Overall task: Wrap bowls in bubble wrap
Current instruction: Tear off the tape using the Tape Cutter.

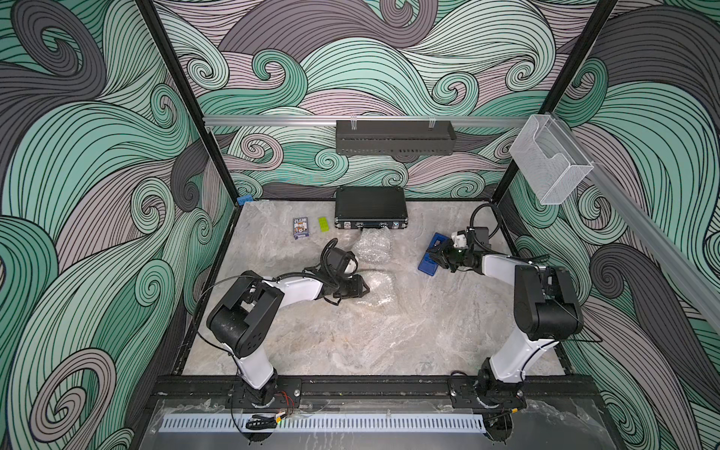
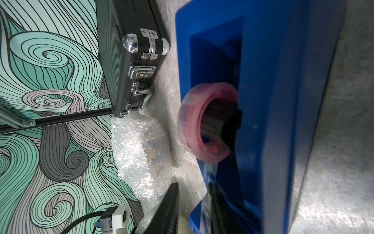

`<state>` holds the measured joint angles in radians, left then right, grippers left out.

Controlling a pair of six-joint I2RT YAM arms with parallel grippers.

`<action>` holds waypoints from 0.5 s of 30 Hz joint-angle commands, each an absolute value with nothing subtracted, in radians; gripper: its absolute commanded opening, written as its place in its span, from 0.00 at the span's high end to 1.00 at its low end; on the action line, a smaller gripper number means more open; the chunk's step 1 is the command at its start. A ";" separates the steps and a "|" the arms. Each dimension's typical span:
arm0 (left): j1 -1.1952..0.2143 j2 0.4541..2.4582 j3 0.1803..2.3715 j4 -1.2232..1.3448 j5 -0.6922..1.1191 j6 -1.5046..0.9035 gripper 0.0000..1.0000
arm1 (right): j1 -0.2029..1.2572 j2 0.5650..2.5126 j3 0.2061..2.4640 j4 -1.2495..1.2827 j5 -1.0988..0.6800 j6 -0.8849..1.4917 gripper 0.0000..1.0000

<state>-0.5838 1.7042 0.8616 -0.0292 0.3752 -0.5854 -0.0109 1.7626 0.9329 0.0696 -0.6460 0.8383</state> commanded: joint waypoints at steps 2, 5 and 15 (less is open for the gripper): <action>-0.577 1.710 0.853 -0.047 0.383 -0.569 0.62 | -0.014 1.729 0.912 0.089 -0.673 0.855 0.79; -0.578 1.711 0.850 -0.043 0.382 -0.569 0.62 | -0.015 1.716 0.905 0.104 -0.682 0.863 0.89; -0.578 1.712 0.850 -0.043 0.383 -0.569 0.63 | -0.018 1.629 0.885 0.149 -0.720 0.906 1.00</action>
<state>-0.5838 1.7042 0.8616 -0.0292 0.3756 -0.5854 -0.0177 1.6997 0.8940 0.1139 -0.6701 0.8860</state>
